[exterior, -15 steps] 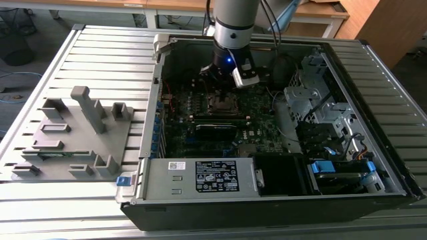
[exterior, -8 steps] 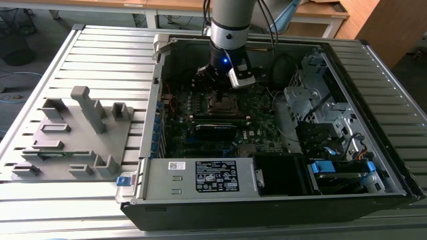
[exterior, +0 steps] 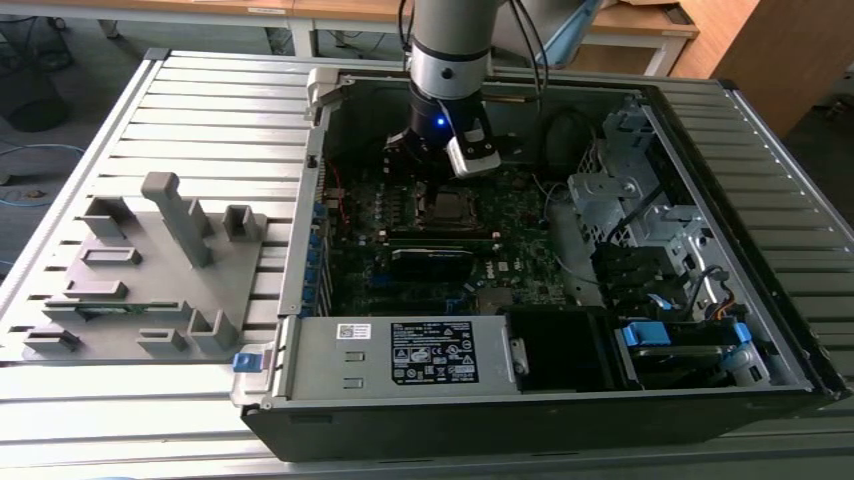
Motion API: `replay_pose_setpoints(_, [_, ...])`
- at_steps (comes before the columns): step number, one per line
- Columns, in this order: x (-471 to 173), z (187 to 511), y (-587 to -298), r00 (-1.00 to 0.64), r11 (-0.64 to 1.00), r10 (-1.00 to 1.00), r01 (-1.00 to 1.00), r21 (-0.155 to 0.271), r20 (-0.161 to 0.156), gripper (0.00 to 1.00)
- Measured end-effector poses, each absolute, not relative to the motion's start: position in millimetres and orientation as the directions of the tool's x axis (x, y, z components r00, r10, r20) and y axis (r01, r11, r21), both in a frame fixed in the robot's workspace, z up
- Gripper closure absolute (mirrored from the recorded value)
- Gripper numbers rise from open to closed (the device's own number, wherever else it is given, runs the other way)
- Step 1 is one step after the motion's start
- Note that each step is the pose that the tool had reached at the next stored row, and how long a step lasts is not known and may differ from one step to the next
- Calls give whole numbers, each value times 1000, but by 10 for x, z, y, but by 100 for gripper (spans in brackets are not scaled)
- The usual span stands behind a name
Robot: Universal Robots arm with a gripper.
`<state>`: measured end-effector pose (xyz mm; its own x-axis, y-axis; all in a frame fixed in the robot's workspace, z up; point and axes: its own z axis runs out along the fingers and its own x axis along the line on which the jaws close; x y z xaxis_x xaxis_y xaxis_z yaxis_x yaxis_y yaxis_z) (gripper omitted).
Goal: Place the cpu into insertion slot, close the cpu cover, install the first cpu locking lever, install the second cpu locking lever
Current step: 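Close the cpu cover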
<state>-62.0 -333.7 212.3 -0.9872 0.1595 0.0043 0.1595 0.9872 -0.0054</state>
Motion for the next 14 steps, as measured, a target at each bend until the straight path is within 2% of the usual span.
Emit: replay_pose_setpoints(14, [-693,2046,-3337,-987,987,159,159,-4,5,89])
